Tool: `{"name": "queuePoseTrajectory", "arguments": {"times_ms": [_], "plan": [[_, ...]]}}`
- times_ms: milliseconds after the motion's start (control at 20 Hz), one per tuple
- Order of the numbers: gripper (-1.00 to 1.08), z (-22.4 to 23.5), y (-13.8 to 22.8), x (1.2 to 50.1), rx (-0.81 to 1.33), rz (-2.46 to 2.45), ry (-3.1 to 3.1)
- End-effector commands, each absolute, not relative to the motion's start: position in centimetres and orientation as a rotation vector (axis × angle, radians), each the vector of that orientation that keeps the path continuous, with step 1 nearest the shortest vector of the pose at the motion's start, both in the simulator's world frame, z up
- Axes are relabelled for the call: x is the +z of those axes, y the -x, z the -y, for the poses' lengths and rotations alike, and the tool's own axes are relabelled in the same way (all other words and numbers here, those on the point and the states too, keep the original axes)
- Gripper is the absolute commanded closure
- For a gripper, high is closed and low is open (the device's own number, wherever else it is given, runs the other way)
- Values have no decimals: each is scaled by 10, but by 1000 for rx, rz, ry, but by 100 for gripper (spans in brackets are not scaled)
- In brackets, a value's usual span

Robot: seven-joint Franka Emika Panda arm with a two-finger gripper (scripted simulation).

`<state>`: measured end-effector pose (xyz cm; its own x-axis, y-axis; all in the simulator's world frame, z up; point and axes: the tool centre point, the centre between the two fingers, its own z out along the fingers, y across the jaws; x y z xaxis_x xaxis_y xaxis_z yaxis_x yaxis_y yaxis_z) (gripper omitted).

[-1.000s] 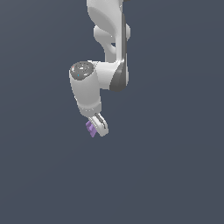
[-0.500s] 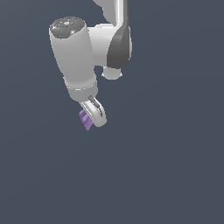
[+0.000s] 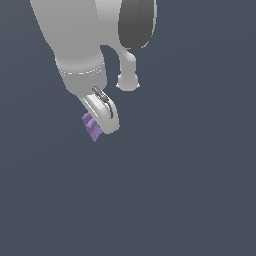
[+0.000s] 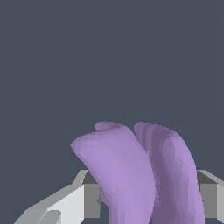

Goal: Pick up the object and move it to a goal position.

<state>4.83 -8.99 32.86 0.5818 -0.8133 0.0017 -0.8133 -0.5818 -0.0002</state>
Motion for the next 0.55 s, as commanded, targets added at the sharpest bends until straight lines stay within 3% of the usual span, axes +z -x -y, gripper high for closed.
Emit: {"name": "queuePoseTrajectory", "arguments": {"times_ms": [0,500], "plan": [[108,90,-51,340,1,1436,-2793],[108,91,-57,358,0,1435,-2794]]}}
